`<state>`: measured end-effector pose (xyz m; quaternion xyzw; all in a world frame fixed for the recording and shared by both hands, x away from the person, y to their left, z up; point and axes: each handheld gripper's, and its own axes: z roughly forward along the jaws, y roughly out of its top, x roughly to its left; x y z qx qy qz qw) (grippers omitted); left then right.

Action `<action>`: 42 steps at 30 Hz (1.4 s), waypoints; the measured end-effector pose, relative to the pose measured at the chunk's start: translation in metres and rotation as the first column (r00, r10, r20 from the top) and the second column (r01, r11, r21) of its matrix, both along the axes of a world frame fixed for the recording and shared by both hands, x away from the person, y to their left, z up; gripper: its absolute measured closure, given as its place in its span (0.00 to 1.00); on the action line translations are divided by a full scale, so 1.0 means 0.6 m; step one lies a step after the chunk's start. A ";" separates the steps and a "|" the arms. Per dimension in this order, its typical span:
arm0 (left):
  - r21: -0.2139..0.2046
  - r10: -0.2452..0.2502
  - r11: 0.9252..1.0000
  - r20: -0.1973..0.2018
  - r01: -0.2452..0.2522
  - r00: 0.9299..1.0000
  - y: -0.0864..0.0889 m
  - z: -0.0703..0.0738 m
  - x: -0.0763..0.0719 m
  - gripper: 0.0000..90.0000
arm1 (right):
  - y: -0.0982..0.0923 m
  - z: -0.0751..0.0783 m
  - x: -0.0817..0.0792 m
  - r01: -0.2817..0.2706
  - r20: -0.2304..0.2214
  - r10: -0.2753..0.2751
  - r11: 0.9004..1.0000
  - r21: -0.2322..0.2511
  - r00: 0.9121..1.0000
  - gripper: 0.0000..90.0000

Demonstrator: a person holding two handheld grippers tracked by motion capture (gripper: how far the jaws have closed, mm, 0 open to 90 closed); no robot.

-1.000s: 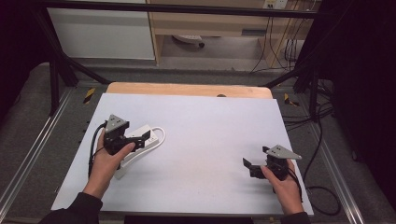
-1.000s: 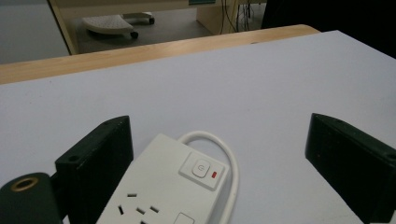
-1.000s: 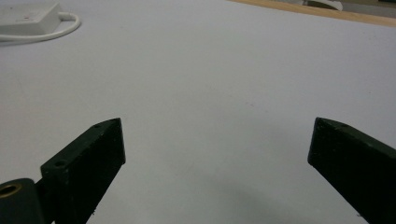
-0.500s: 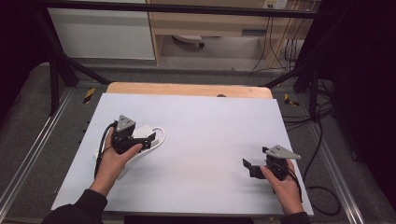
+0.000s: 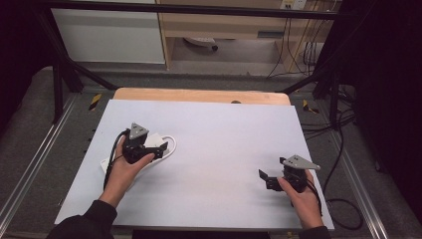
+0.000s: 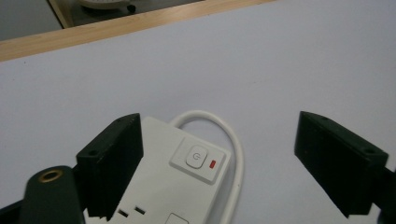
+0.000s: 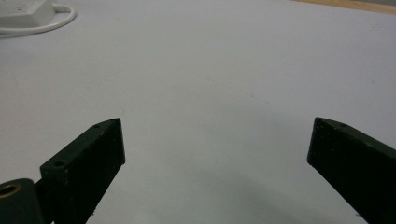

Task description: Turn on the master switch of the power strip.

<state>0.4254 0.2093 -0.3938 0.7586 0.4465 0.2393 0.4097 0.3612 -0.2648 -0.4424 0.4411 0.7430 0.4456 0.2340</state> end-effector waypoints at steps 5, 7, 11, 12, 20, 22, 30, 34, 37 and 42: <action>0.000 0.000 1.000 -0.019 0.000 1.000 -0.005 -0.002 0.002 0.28 | 0.000 0.000 0.000 0.004 -0.004 -0.004 1.000 0.005 1.000 0.05; 0.000 0.000 1.000 -0.025 0.000 1.000 -0.006 -0.004 0.004 0.32 | 0.000 0.000 0.000 0.005 -0.002 -0.005 1.000 0.006 1.000 0.05; 0.006 -0.002 1.000 -0.048 0.002 0.999 -0.009 -0.006 0.007 0.42 | -0.001 0.000 0.000 0.006 -0.004 -0.006 1.000 0.007 1.000 0.05; 0.003 -0.004 1.000 -0.056 0.004 0.998 -0.009 -0.006 0.007 0.45 | -0.001 0.000 0.000 0.006 -0.005 -0.006 1.000 0.007 1.000 0.05; 0.021 -0.008 1.000 -0.084 0.010 0.996 -0.012 -0.013 0.011 0.65 | -0.001 0.000 0.000 0.008 -0.011 -0.007 1.000 0.010 1.000 0.05; 0.021 -0.006 1.000 -0.078 0.008 0.997 -0.010 -0.014 0.012 0.68 | -0.002 0.000 0.000 0.007 -0.010 -0.007 1.000 0.004 1.000 0.05; -0.007 0.000 1.000 -0.101 0.000 0.995 -0.002 -0.022 0.025 0.90 | -0.001 0.000 0.000 0.004 -0.014 -0.004 1.000 0.004 1.000 0.05; -0.001 -0.006 1.000 -0.123 0.006 0.992 -0.002 -0.026 0.032 0.97 | -0.001 -0.001 0.001 0.003 -0.016 -0.003 1.000 0.003 1.000 0.05; -0.007 -0.005 1.000 -0.134 0.004 0.991 -0.002 -0.028 0.035 1.00 | -0.001 -0.001 0.001 0.003 -0.016 -0.003 1.000 0.003 1.000 0.05; -0.005 0.000 1.000 -0.149 0.000 0.989 -0.001 -0.031 0.042 1.00 | -0.002 -0.001 0.002 0.003 -0.015 -0.003 1.000 0.002 1.000 0.05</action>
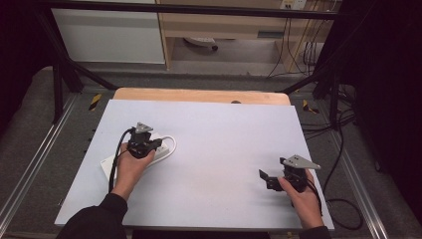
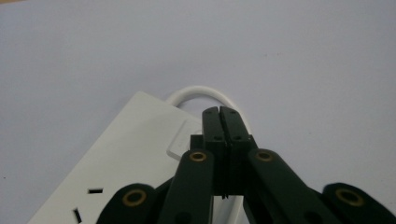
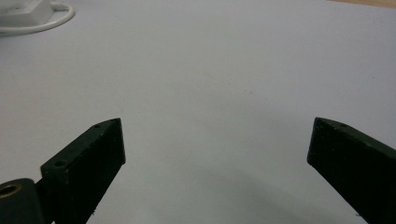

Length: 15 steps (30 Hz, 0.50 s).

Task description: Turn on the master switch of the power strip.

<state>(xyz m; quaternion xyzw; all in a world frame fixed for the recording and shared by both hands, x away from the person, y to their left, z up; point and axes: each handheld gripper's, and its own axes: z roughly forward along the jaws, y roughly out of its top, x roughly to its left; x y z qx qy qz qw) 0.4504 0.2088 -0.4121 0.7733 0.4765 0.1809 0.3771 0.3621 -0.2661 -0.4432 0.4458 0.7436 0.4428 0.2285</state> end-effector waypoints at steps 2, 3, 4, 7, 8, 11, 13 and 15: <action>0.010 0.009 1.000 -0.009 -0.009 1.000 0.002 -0.002 0.004 1.00 | 0.000 0.000 0.000 -0.001 0.000 0.001 1.000 0.000 1.000 0.05; 0.010 0.009 1.000 -0.009 -0.009 1.000 0.002 -0.002 0.004 1.00 | 0.000 0.000 0.000 -0.001 0.000 0.001 1.000 0.000 1.000 0.05; 0.015 0.011 1.000 -0.012 -0.010 1.000 0.002 -0.002 0.006 1.00 | 0.000 0.001 0.000 -0.001 -0.001 0.001 1.000 0.003 1.000 0.05; 0.023 0.011 1.000 -0.016 -0.010 1.000 0.002 -0.003 0.009 1.00 | 0.000 0.001 0.000 0.000 0.000 0.000 1.000 0.002 1.000 0.05; 0.028 0.008 1.000 -0.020 -0.007 1.000 0.001 -0.002 0.011 1.00 | 0.000 0.001 0.000 0.000 0.000 0.000 1.000 0.002 1.000 0.05; 0.049 0.004 0.999 -0.026 -0.002 1.000 -0.001 -0.002 0.014 1.00 | 0.000 0.000 0.000 0.001 0.000 -0.001 1.000 0.004 1.000 0.05; 0.067 0.001 0.998 -0.027 0.000 1.000 -0.002 -0.002 0.016 1.00 | 0.000 0.000 0.000 0.001 0.000 -0.001 1.000 0.004 1.000 0.05; 0.072 0.004 0.997 -0.029 -0.002 1.000 -0.002 -0.002 0.018 1.00 | 0.000 0.001 0.000 0.000 0.000 0.000 1.000 0.004 1.000 0.05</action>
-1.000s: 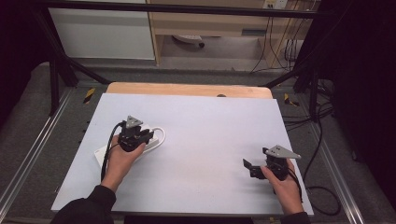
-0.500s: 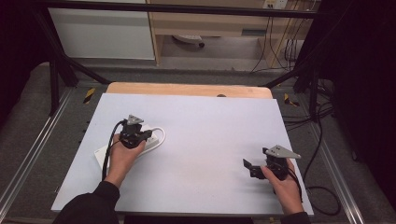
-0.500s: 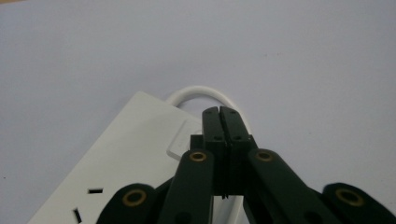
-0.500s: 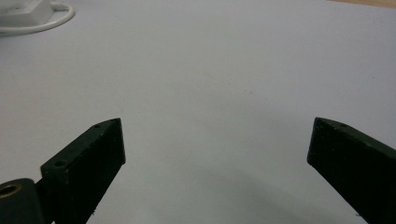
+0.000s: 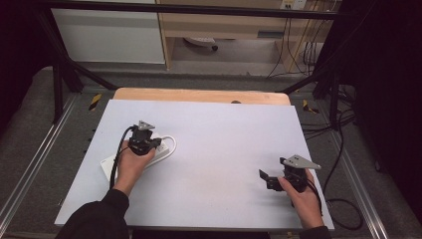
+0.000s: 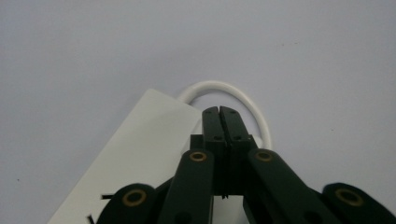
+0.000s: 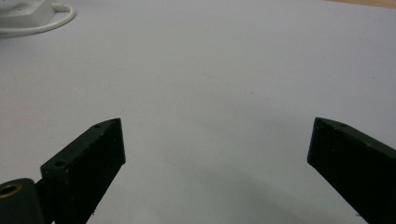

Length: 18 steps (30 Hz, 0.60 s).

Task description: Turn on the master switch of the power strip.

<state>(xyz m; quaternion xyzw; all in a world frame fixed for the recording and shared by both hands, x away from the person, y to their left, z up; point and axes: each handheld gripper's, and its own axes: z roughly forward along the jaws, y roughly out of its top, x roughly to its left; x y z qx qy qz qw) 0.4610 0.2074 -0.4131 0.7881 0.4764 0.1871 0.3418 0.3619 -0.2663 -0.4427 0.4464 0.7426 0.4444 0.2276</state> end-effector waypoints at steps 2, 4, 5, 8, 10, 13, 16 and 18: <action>0.002 0.001 1.000 -0.004 -0.001 1.000 -0.001 0.000 0.001 1.00 | 0.000 0.000 0.000 0.000 -0.001 0.000 1.000 0.000 1.000 0.05; 0.014 -0.006 1.000 -0.009 0.006 1.000 -0.002 -0.001 0.002 1.00 | 0.000 0.000 0.000 0.000 -0.002 0.000 1.000 0.001 1.000 0.05; 0.018 -0.006 1.000 -0.012 0.006 1.000 -0.003 -0.002 0.002 1.00 | 0.000 0.000 0.000 -0.001 -0.002 0.001 1.000 0.001 1.000 0.05; 0.027 -0.005 1.000 -0.012 0.005 1.000 -0.004 -0.002 0.003 1.00 | 0.000 0.000 0.000 0.000 -0.003 0.000 1.000 0.001 1.000 0.05; 0.026 -0.004 1.000 -0.010 0.005 1.000 -0.004 -0.003 0.003 1.00 | 0.000 0.000 0.000 -0.001 -0.002 0.001 1.000 0.001 1.000 0.05; 0.031 -0.007 0.999 -0.015 0.007 1.000 -0.007 -0.004 0.004 1.00 | 0.000 0.000 0.000 -0.002 -0.001 0.002 1.000 -0.001 1.000 0.05; 0.034 -0.008 0.999 -0.014 0.009 1.000 -0.009 -0.004 0.005 1.00 | 0.000 0.000 0.000 -0.003 -0.002 0.003 1.000 -0.001 1.000 0.05; 0.034 -0.008 0.999 -0.014 0.009 1.000 -0.009 -0.005 0.005 1.00 | 0.001 0.000 0.000 -0.005 -0.002 0.005 1.000 0.000 1.000 0.05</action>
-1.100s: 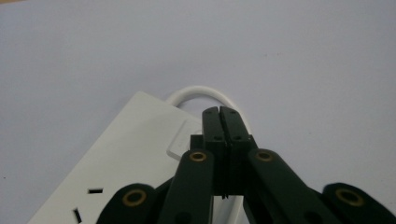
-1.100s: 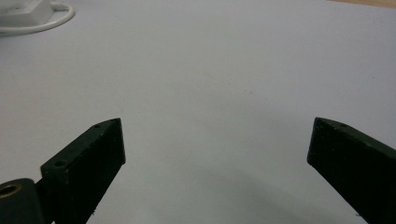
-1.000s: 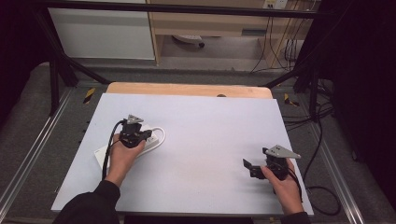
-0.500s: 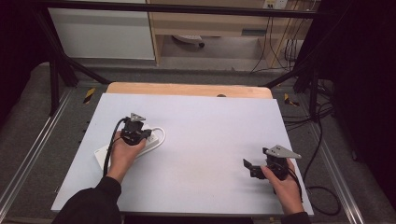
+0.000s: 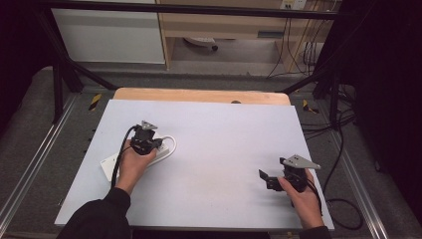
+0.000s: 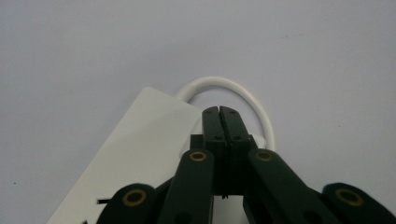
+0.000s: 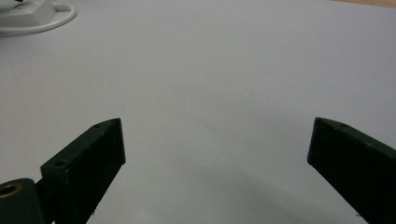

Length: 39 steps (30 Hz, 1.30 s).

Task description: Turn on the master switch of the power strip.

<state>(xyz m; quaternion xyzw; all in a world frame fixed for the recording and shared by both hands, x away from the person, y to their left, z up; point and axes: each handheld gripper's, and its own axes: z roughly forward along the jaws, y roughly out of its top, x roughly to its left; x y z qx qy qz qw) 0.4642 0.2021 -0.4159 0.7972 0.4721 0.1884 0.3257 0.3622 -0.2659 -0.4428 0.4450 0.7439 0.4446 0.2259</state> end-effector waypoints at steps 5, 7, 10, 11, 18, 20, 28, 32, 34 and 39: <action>0.002 0.002 1.000 -0.004 -0.002 1.000 0.000 -0.001 0.001 1.00 | 0.000 0.000 0.000 0.000 0.000 0.000 1.000 0.001 1.000 0.05; 0.003 0.003 1.000 -0.004 -0.003 1.000 -0.001 -0.002 0.001 1.00 | 0.000 0.000 0.000 0.000 0.000 0.000 1.000 0.001 1.000 0.05; 0.009 0.002 1.000 -0.006 -0.002 1.000 -0.001 -0.002 0.002 1.00 | 0.000 0.001 0.000 0.000 0.000 0.000 1.000 0.000 1.000 0.05; 0.009 0.002 1.000 -0.006 -0.002 1.000 -0.001 -0.002 0.002 1.00 | 0.000 0.001 0.000 0.000 0.000 0.000 1.000 0.001 1.000 0.05; 0.014 0.003 1.000 -0.007 -0.003 1.000 -0.003 -0.004 0.002 1.00 | 0.000 0.001 0.000 0.000 -0.001 0.000 1.000 0.001 1.000 0.05; 0.014 0.004 1.000 -0.006 -0.004 1.000 -0.003 -0.004 0.002 1.00 | 0.000 0.001 0.000 0.000 -0.001 0.000 1.000 0.001 1.000 0.05; 0.015 0.003 1.000 -0.006 -0.003 1.000 -0.003 -0.005 0.003 1.00 | 0.000 0.001 0.000 -0.003 0.000 0.003 1.000 -0.002 1.000 0.05; 0.011 0.002 1.000 -0.012 -0.002 1.000 -0.002 -0.007 0.005 1.00 | 0.000 0.001 0.000 -0.003 0.000 0.003 1.000 -0.002 1.000 0.05; 0.018 0.000 1.000 -0.007 0.000 1.000 -0.003 -0.007 0.005 1.00 | 0.000 0.001 -0.001 -0.003 -0.001 0.003 1.000 -0.001 1.000 0.05; 0.009 0.000 1.000 -0.013 0.000 1.000 -0.001 -0.007 0.006 1.00 | 0.001 0.001 0.000 -0.005 -0.001 0.005 1.000 -0.002 1.000 0.05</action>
